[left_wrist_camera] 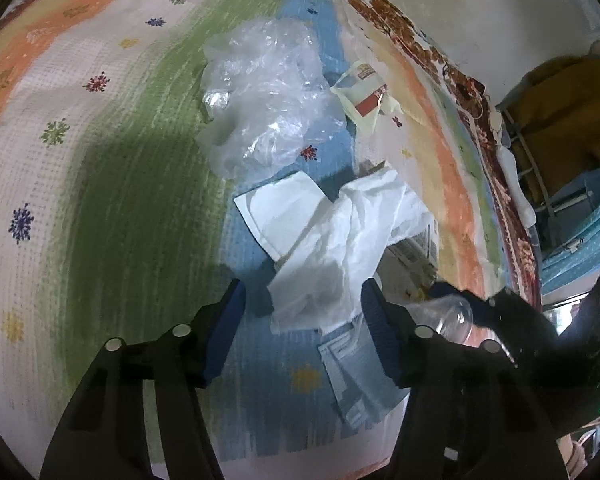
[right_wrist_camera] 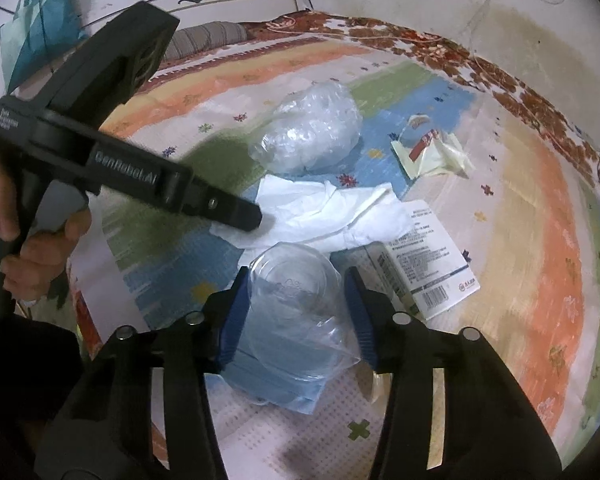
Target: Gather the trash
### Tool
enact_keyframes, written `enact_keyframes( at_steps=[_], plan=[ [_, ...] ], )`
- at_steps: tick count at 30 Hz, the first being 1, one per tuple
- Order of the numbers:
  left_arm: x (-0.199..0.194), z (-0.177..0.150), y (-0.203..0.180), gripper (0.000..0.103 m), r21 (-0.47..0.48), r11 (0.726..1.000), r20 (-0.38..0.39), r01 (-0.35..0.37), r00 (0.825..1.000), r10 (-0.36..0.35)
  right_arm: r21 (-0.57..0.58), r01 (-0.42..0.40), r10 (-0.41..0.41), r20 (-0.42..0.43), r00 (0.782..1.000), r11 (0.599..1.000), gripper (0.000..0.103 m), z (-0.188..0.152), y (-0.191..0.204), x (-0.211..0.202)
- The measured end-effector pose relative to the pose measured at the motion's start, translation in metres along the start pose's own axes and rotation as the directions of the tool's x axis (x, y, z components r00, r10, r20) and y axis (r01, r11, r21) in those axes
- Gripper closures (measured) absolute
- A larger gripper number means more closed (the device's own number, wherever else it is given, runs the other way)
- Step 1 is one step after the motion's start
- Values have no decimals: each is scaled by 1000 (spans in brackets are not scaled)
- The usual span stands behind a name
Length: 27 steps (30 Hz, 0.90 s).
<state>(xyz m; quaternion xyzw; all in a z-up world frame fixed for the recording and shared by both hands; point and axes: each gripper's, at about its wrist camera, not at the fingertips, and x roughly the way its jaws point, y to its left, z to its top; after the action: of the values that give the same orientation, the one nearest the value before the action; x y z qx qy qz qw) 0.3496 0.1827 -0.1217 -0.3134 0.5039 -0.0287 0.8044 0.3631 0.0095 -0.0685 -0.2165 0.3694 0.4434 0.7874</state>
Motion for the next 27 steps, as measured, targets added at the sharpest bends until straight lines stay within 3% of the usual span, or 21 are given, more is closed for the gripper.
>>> enact_keyframes(
  at_steps=[5,8,18,27],
  plan=[
    [10,2,-2,76,12,1000,-36,3,999,-3,5,20,-19,-14,1000,1000,60,-1,3,-2],
    [9,3,-5,98,10,1000,-38,1,999,0,26,24,-24,-12,1000,999,61,0,2,-5],
    [-28,0,-30,100,42,999,0,15,1000,-15,77,68,-70,16,997,995,62,0,-5,-38],
    [-55,-18,-53,100,91,995,8,-34,999,34,165,96,-105,46,993,982,62,-1,-14,-80]
  ],
)
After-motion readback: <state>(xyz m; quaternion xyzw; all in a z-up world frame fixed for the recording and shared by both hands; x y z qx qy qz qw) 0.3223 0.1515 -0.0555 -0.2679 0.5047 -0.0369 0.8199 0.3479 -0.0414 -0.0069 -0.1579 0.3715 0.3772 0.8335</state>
